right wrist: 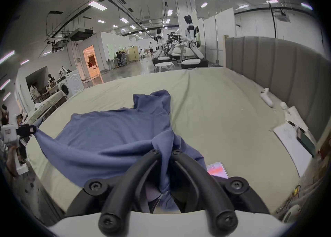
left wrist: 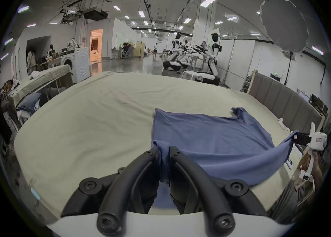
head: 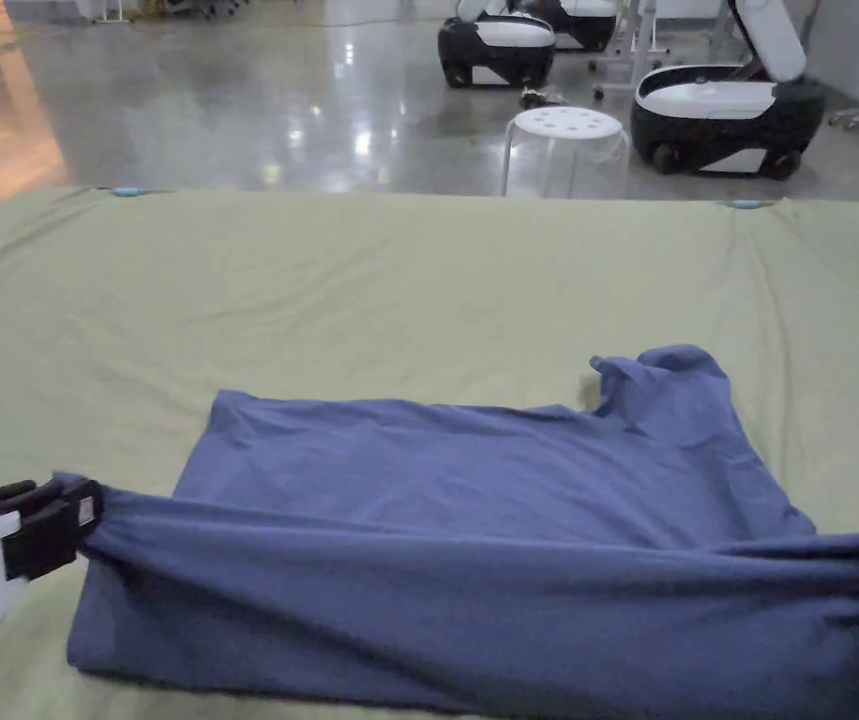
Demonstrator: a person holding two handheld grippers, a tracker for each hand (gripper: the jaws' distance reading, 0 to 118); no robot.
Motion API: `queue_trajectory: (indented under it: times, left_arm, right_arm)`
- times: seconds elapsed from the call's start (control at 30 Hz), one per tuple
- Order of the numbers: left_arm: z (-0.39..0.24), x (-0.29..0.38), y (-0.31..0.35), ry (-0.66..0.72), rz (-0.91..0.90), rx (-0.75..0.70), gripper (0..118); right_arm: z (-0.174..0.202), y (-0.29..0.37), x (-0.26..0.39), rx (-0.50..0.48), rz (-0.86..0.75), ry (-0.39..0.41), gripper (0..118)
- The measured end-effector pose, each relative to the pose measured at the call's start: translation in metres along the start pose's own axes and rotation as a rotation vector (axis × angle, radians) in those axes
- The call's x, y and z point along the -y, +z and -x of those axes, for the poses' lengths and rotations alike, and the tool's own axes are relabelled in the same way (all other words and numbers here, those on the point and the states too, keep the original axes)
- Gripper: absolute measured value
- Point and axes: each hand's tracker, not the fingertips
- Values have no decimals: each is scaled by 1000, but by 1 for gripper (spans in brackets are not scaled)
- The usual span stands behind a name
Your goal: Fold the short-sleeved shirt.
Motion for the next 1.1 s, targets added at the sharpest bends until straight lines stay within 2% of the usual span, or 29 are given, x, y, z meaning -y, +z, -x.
queue_trajectory:
  times: [0.1,0.17,0.27,0.33,0.4,0.47,0.57,0.73,0.87,0.9,0.93,0.97,1.0,1.03,1.1]
  left_arm:
    - [6,-6,-43,34,73,-24,10]
    - [14,-5,-67,56,124,1,12]
    - [21,4,-76,76,137,-21,57]
    - [23,4,-60,72,83,5,58]
    - [18,5,-30,35,4,41,58]
    - [8,5,2,-31,-72,49,58]
    - [-24,9,57,-113,-211,21,58]
    - [-71,26,120,-106,-321,86,58]
    - [-108,44,154,-128,-393,30,55]
    - [-113,46,159,-134,-390,32,51]
    - [-117,48,162,-134,-393,31,41]
    - [-114,51,160,-114,-379,32,14]
    - [-115,53,162,-84,-374,35,7]
    - [-114,55,162,-48,-367,62,7]
    - [-116,58,158,-77,-339,17,3]
  right_arm:
    - [0,-49,-13,-14,96,-10,7]
    - [-3,-81,-12,-8,172,-57,11]
    - [-16,-111,-3,24,218,-67,64]
    - [-18,-102,-1,34,197,-67,64]
    - [-17,-77,2,-6,112,-64,68]
    - [-12,-49,3,-25,43,-4,69]
    - [6,7,10,9,-101,98,69]
    - [50,84,29,-28,-274,188,69]
    - [75,109,45,-69,-270,212,68]
    - [79,111,48,-71,-269,218,65]
    - [83,112,51,-72,-266,225,56]
    - [88,112,54,-76,-255,239,37]
    - [92,111,57,-73,-240,255,20]
    - [95,110,61,-70,-241,266,4]
    - [101,110,65,-93,-228,298,0]
